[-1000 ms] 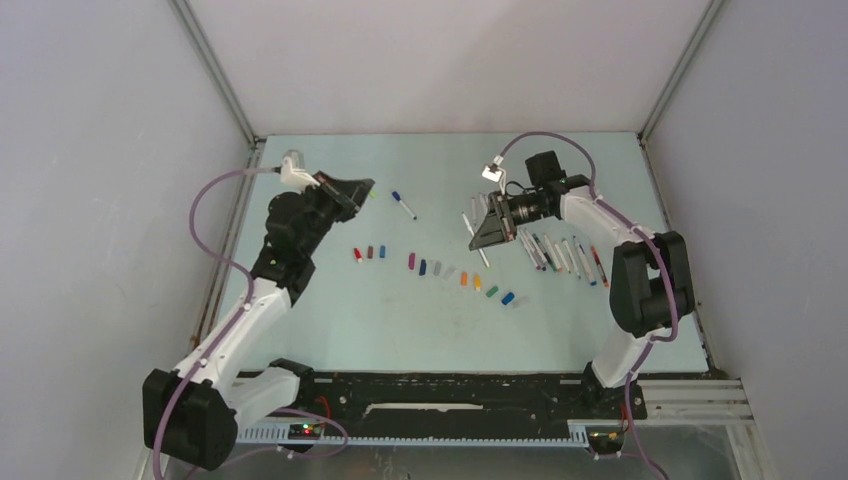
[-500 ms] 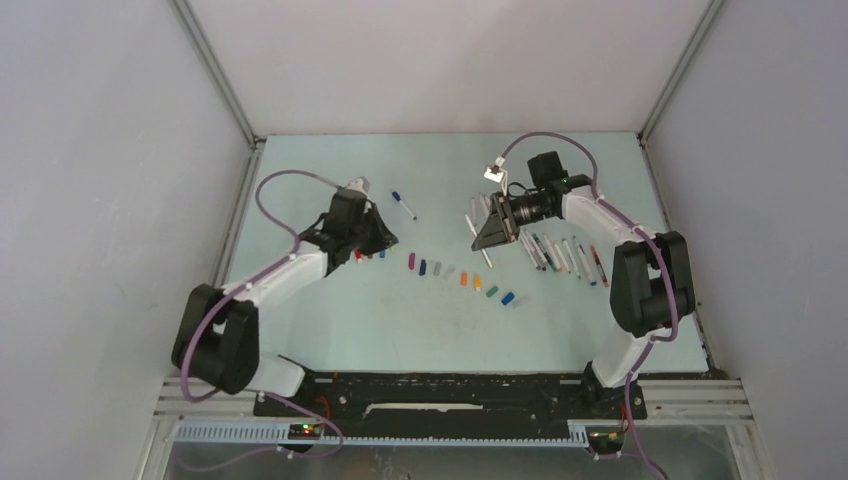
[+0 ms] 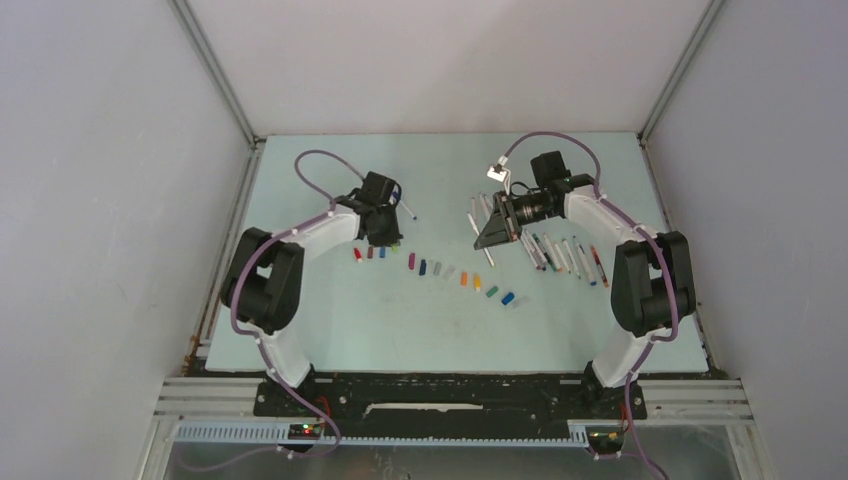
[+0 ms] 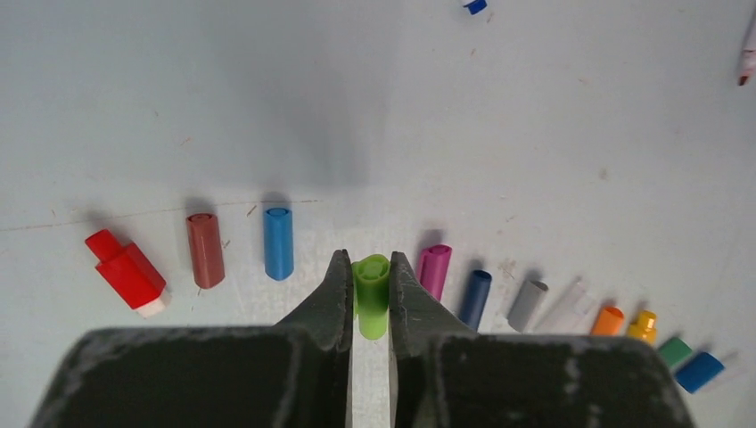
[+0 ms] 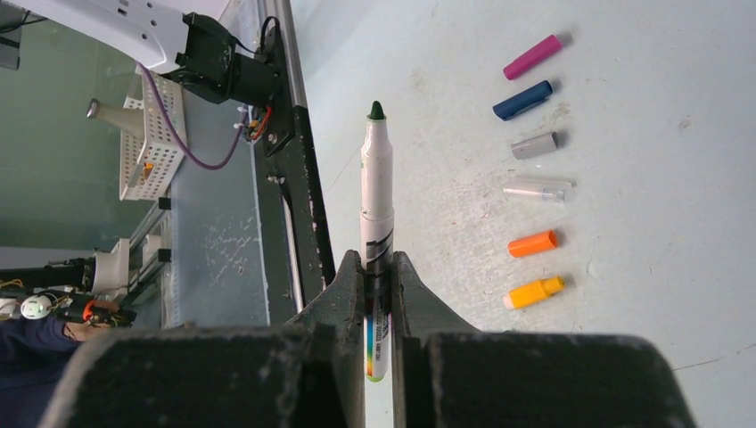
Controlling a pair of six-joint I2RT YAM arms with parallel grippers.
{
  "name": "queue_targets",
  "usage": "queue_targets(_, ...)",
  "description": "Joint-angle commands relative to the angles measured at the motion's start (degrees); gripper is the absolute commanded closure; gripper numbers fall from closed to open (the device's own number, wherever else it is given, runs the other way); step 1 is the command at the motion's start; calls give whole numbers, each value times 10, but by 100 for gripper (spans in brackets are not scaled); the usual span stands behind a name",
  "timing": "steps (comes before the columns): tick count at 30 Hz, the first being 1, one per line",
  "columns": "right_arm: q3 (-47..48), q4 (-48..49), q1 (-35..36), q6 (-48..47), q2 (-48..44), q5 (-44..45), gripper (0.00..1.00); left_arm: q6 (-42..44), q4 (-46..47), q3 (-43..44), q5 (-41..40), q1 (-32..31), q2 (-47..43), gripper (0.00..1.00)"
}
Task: Open the pen caps
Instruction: Place the pen cap at the center of the board.
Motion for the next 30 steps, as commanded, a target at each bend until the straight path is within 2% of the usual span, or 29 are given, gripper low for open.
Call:
queue_targets(1,1,2,-4,-9,-15,-8,100,28,-39,66,-21,-4,24,89)
queue_targets(17,1,0,-8,-9,-14,-11,100,47,-78,116,-17,-7,89,80)
queue_targets(30,1,-1,-14,-8,-15,-13,100,51,-83,115,-20,-8,100,67)
